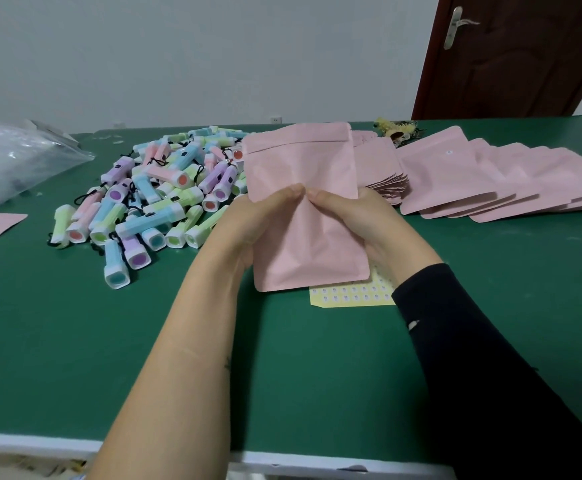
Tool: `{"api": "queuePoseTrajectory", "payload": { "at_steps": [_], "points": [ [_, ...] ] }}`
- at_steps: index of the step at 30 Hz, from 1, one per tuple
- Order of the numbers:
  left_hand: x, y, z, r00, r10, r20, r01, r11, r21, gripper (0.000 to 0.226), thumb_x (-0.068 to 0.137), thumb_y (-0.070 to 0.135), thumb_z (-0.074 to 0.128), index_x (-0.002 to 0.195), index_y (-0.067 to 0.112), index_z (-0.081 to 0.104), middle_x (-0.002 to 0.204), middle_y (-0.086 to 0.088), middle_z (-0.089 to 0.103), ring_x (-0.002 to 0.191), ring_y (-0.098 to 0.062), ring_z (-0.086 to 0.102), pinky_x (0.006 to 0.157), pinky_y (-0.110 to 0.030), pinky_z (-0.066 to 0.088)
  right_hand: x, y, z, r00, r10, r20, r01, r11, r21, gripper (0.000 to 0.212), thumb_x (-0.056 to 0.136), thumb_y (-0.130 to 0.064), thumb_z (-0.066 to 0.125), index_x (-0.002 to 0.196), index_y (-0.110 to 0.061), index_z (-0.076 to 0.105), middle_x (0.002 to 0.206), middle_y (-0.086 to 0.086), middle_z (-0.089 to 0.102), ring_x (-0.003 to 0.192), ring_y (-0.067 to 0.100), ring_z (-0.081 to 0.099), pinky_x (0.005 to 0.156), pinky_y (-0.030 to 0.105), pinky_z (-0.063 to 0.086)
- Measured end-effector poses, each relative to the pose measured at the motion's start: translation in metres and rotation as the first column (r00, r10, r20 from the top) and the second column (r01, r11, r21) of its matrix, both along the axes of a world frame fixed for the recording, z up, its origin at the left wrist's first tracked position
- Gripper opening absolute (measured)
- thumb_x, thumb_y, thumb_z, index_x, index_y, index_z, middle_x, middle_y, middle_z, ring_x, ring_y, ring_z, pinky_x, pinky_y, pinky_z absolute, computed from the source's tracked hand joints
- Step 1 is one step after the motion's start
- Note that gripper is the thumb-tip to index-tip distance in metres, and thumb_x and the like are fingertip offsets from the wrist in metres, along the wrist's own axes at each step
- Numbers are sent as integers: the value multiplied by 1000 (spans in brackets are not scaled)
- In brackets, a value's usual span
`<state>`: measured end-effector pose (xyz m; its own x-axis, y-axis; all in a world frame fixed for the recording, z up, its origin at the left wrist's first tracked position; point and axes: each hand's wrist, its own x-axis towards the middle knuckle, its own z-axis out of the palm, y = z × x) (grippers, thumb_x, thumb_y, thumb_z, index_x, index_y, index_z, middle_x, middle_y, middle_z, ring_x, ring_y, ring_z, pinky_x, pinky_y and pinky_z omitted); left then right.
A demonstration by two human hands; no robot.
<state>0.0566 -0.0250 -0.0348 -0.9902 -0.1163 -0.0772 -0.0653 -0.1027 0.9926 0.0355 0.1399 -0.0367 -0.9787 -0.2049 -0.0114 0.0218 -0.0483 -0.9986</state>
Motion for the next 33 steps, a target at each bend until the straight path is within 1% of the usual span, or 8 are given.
{"api": "queuePoseTrajectory", "payload": {
  "at_steps": [6,13,15,18,20,23,28,33],
  "points": [
    [1,5,4,997,79,-20,-79,997,-9,23,80,25,78,101,16,72,90,-1,77,85,-20,74,82,-33,57,3,-5,3,998,-15,53,14,1000,15,38,74,-31,82,105,-13,72,94,1,77,87,21,74,88,44,57],
    [1,10,5,991,131,-39,-132,991,-11,13,80,19,76,91,17,71,73,5,76,65,-11,73,52,-16,52,6,-11,9,991,-64,115,55,995,81,82,54,-50,77,124,-9,61,107,-4,73,115,20,61,105,42,42],
    [1,10,4,990,134,-51,-136,991,-18,11,79,18,77,88,17,71,74,5,76,67,-11,73,56,-18,53,5,-11,9,991,-74,110,61,991,120,75,61,-51,76,119,-5,63,110,-6,72,116,14,59,100,36,39],
    [-1,10,2,989,138,-57,-141,988,-55,10,79,18,77,87,18,71,73,6,76,64,-10,73,55,-17,52,4,-12,8,990,-95,107,82,989,126,46,73,-42,72,101,-6,67,96,-11,73,107,6,60,84,28,39],
    [-2,10,0,989,142,-51,-146,986,-78,10,79,19,78,85,18,71,69,7,75,60,-8,71,49,-14,49,4,-15,6,980,-147,132,131,984,122,55,70,-39,74,113,-8,59,101,-6,68,101,13,61,79,31,46],
    [-3,12,-4,989,149,-23,-150,984,-100,10,78,21,79,83,20,70,65,9,73,56,-7,70,48,-15,48,5,-19,4,966,-203,159,179,973,148,66,74,-32,74,130,-8,48,113,9,64,103,30,63,89,41,52],
    [-6,15,-11,990,135,-48,-138,988,-74,13,78,21,79,88,18,72,73,5,76,62,-10,72,48,-16,49,3,-15,5,968,-234,89,212,955,210,48,80,-29,70,121,-7,58,98,9,69,83,26,68,59,26,50],
    [-7,16,-13,991,121,-64,-118,991,56,18,79,10,76,97,9,72,83,-7,77,76,-24,75,63,-32,59,10,-12,10,986,-152,69,124,943,308,93,69,-54,79,141,-7,42,127,8,61,111,30,61,94,42,52]
  ]
}}
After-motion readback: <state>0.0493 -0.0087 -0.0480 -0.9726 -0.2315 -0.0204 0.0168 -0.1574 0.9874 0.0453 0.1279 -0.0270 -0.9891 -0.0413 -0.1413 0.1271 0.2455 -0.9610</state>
